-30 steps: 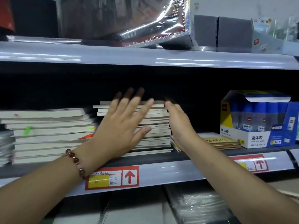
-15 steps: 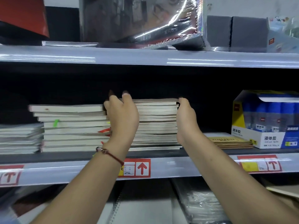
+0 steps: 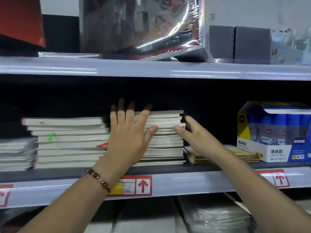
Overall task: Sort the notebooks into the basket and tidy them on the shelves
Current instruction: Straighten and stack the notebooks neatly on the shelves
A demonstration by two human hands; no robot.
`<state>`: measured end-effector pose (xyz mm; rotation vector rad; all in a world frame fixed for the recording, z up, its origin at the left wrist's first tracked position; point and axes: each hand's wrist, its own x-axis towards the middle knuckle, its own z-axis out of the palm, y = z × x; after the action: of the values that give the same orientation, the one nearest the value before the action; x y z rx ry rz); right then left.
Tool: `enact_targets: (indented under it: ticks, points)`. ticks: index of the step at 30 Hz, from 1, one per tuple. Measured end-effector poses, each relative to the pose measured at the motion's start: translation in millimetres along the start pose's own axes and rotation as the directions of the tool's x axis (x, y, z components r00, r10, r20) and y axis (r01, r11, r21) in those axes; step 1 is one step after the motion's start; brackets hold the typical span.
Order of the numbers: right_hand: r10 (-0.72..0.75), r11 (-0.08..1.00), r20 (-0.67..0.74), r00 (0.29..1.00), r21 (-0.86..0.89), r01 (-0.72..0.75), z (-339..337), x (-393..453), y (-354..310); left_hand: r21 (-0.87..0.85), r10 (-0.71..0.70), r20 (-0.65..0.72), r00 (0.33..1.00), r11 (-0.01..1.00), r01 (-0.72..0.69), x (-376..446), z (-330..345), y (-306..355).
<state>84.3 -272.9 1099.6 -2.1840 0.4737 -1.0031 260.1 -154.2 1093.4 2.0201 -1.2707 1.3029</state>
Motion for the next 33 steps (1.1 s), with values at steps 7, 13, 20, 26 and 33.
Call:
enact_targets:
  ticks: [7,13,20,26,33]
  points:
    - [-0.003,0.963,-0.077,0.997,0.267,0.024,12.0,3.4,1.5,-0.028,-0.029,-0.049,0.998,0.999,0.027,1.0,4.0,5.1]
    - [-0.008,0.998,-0.129,0.992,0.064,0.016,16.0,-7.9,-6.1,-0.022,0.003,0.028,1.0,1.0,-0.002,-2.0,-0.9,4.8]
    - [0.056,0.728,-0.039,0.998,-0.683,-0.068,-48.1,-49.1,3.5,-0.163,0.442,0.117,0.889,0.892,-0.422,-40.3,-44.5,2.5]
    - [0.17,0.671,0.025,0.985,-0.735,-0.098,-81.3,-87.0,24.8,-0.436,0.399,0.374,0.837,0.872,-0.221,-73.1,-44.9,18.3]
    - [-0.036,0.746,0.039,0.999,-0.663,0.053,-79.5,-112.8,48.8,-0.322,0.302,0.278,0.912,0.924,-0.208,-93.8,-36.2,35.8]
